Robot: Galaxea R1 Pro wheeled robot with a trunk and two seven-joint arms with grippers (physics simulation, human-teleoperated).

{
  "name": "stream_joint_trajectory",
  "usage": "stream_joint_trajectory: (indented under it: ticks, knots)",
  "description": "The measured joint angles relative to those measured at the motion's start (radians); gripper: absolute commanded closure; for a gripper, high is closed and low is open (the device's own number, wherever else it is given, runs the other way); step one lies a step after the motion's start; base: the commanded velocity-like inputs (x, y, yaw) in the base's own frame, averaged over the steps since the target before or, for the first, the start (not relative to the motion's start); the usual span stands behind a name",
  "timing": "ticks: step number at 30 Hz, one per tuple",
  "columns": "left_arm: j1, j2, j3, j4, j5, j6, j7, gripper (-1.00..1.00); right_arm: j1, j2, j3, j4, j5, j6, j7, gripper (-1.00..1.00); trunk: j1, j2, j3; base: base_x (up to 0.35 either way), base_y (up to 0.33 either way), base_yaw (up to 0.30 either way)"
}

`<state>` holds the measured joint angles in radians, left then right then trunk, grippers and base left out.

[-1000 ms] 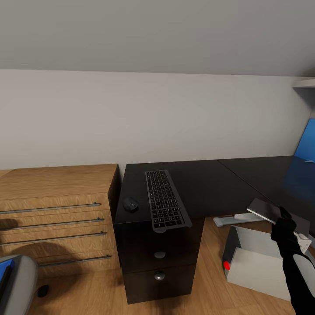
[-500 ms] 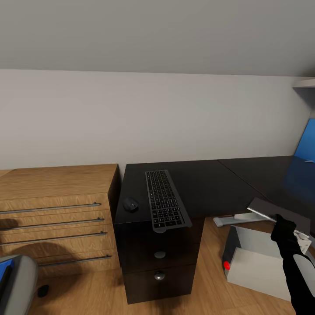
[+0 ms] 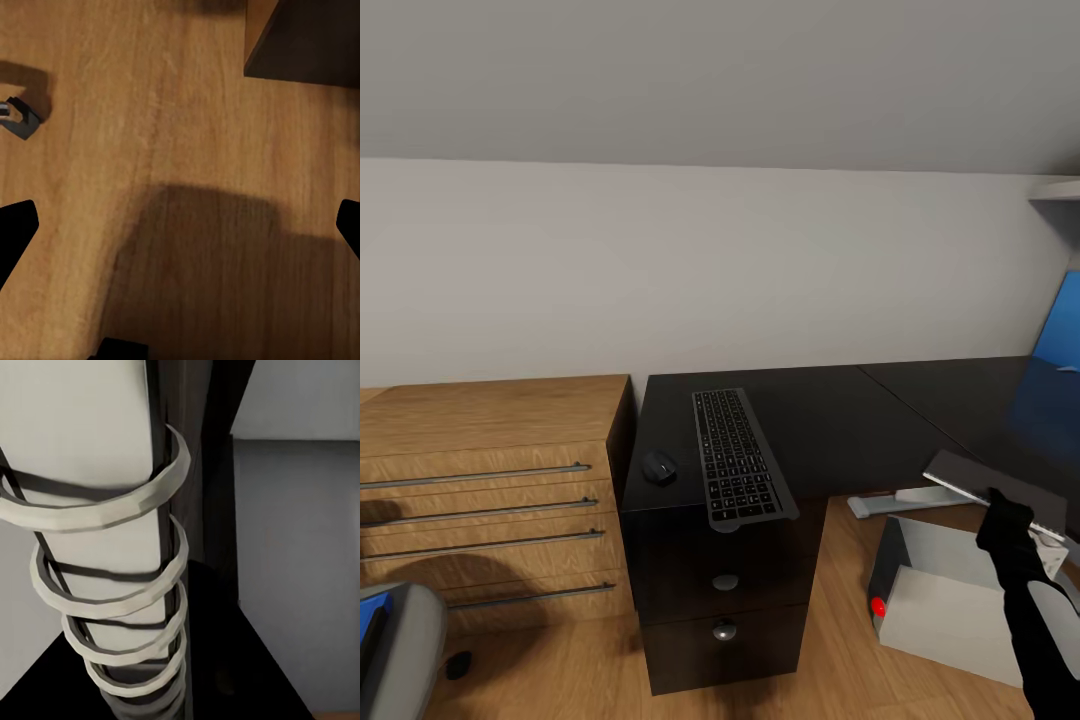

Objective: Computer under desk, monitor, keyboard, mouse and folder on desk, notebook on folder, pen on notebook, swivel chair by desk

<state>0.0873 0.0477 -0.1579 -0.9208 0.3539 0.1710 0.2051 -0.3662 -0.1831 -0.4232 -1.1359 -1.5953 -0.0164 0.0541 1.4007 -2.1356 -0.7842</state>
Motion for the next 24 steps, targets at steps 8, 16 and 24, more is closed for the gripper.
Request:
stream_joint_trajectory:
  ticks: [8,16,24]
  knots:
    - [0.0,0.0,0.0,0.001,0.0,-0.006,0.001,-1.0,0.0,0.004,0.003,-0.005,-0.003,0.001,0.005,1.0,0.0,0.0,0.0,0.0,0.0,0.0]
    - [0.0,0.0,0.0,0.001,0.0,-0.007,0.002,-1.0,0.0,0.007,0.012,-0.007,-0.003,0.001,0.037,1.0,0.0,0.0,0.0,0.0,0.0,0.0]
    - [0.0,0.0,0.0,0.014,0.0,-0.007,0.002,-1.0,0.0,0.011,0.059,-0.008,-0.003,0.001,0.057,1.0,0.0,0.0,0.0,0.0,0.0,0.0]
